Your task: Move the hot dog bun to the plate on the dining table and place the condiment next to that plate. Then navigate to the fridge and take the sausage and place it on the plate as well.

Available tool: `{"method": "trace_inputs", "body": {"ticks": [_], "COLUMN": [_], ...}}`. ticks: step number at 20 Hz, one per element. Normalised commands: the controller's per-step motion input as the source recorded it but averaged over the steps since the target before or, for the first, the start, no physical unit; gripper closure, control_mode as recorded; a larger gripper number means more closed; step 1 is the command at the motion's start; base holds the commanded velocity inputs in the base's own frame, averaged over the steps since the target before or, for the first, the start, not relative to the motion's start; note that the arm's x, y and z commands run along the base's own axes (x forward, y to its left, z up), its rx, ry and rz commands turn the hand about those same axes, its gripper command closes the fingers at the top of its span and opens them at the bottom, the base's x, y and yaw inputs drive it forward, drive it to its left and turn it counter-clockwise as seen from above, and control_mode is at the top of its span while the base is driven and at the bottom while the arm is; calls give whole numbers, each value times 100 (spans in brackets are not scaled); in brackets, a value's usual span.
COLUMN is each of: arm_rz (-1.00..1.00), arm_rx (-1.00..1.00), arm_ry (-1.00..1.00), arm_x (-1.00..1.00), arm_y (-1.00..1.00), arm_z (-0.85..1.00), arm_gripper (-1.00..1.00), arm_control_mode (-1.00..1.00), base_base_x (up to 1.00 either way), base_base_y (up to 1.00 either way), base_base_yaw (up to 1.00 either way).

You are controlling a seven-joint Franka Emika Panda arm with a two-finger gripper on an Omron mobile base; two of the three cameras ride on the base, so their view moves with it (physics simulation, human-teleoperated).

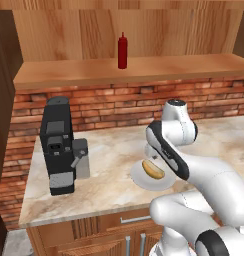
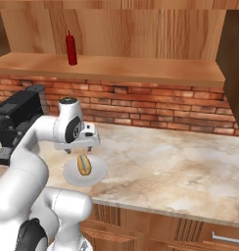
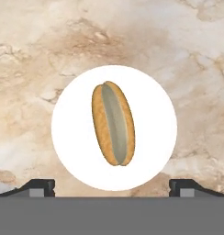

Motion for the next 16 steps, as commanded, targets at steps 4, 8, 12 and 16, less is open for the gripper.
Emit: {"method": "trace_inputs", "body": {"ticks": [4,8,12,16], "arm_rz": [7,4,3,3], "arm_rx": [-9,-6,-4,-2], "arm_ry": [0,0,0,0], "arm_x": [0,4,9,27], "arm_y": [15,2,0,0], "arm_z": [-61,-50,-44,-37], "arm_gripper": [-100,-100,-100,-100], "arm_control_mode": [-100,-100,-100,-100], "base_base_x": [0,0,0,0], "base_base_y": [0,0,0,0], "base_base_yaw": [0,0,0,0]}}
